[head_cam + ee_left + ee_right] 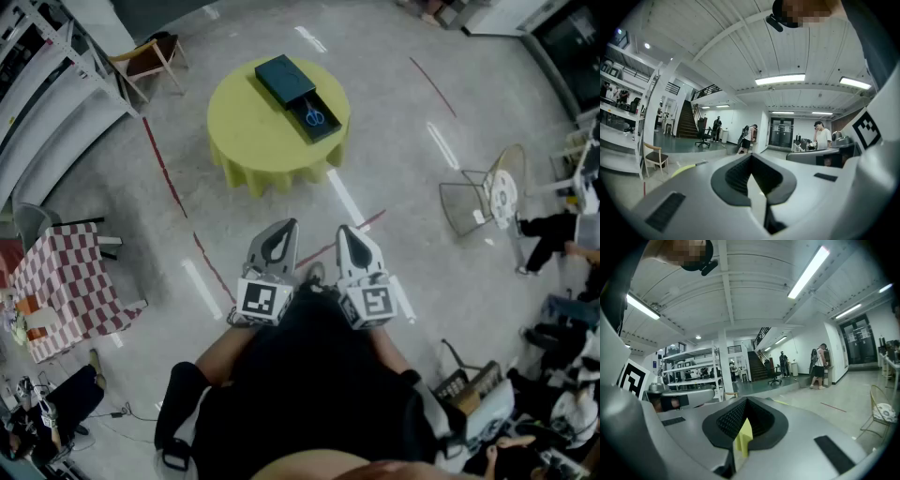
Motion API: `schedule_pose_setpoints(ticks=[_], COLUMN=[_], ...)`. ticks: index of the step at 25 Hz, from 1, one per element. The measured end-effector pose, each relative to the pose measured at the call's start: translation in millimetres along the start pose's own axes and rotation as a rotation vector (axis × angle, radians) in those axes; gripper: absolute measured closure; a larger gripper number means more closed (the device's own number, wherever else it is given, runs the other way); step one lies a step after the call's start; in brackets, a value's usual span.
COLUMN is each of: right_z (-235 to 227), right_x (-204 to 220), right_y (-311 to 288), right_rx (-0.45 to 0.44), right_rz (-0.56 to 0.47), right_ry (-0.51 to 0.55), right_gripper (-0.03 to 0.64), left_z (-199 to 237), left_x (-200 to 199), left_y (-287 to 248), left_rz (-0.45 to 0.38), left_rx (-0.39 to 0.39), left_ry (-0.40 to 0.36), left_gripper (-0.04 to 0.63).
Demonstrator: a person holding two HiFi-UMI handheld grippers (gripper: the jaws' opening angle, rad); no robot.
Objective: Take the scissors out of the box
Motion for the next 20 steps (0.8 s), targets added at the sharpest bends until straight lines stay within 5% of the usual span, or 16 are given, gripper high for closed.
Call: schedule_pose_setpoints(ticks=[20], right_z=[-19], right_x=[-6], right_y=[8], right_rx=[-0.009], right_rz=[-0.013], right_ry=[-0.011], right_gripper=[0.620], left_z=[-19], left_x=[2], left_y=[-14], left_rz=[-0.006], left_rx=[-0.002], left_ry=[-0.006], left_gripper=[0.601])
Point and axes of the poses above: the fingertips, and each gripper's own axes: y backward along the fingers, z to its left, x out of its underside, the point moved 6 cm from there along y, backward along the fingers, and after that the axes turned 11 degrees about -z, right-handed, at the moved point
